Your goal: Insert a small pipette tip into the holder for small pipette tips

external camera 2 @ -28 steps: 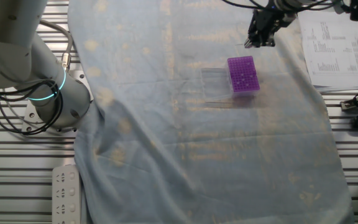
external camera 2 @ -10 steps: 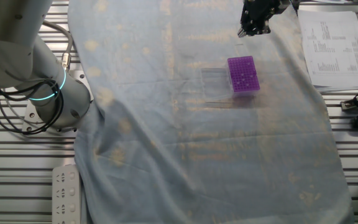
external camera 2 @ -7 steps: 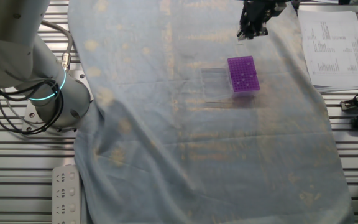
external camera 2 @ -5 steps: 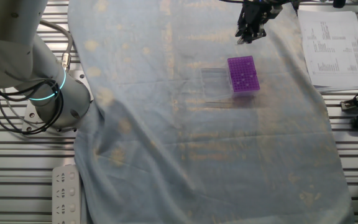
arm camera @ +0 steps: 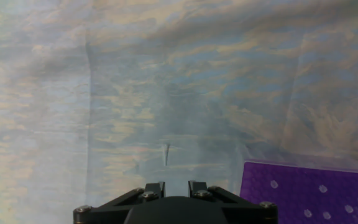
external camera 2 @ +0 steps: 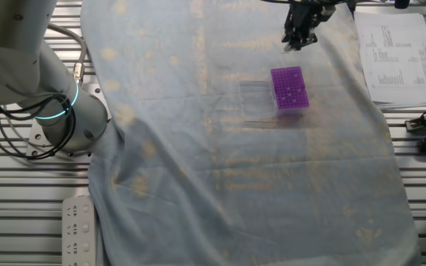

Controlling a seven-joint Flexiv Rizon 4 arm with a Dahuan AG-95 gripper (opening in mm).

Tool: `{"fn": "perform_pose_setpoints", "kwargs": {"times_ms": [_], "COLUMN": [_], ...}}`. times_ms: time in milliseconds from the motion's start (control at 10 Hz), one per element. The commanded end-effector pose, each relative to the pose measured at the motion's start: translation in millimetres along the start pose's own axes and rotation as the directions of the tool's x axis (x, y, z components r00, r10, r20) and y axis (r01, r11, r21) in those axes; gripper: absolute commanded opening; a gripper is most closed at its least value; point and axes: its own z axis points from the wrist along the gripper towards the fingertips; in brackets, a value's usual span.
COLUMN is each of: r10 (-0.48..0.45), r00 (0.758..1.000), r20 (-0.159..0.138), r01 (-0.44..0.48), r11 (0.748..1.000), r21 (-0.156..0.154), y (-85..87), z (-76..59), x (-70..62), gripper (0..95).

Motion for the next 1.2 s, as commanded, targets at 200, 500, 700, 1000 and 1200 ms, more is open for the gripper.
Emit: {"fn": "perform_pose_setpoints", "kwargs": {"times_ms": [200, 500, 700, 1000, 1200], "r10": [0.001, -0.011, -0.033, -0.013, -0.009], "r00": [1.000, 1.000, 0.999, 0.998, 0.997], "r20": [0.005, -0.015, 0.027, 0.068, 0.081], "r01": [-0.001, 0.011, 0.032, 0.012, 0.007], "r11": [1.000, 1.000, 0.999, 1.000, 1.000], "r21": [0.007, 0.012, 0.023, 0.020, 0.019], "y": [-0.9, -6.3, -6.3, -7.0, -5.6], "z": [-0.2, -7.2, -7.2, 0.0, 4.5], "x": [5.2, 16.4, 16.4, 11.4, 3.3], "gripper": [19.0, 19.0, 19.0, 19.0, 19.0]}}
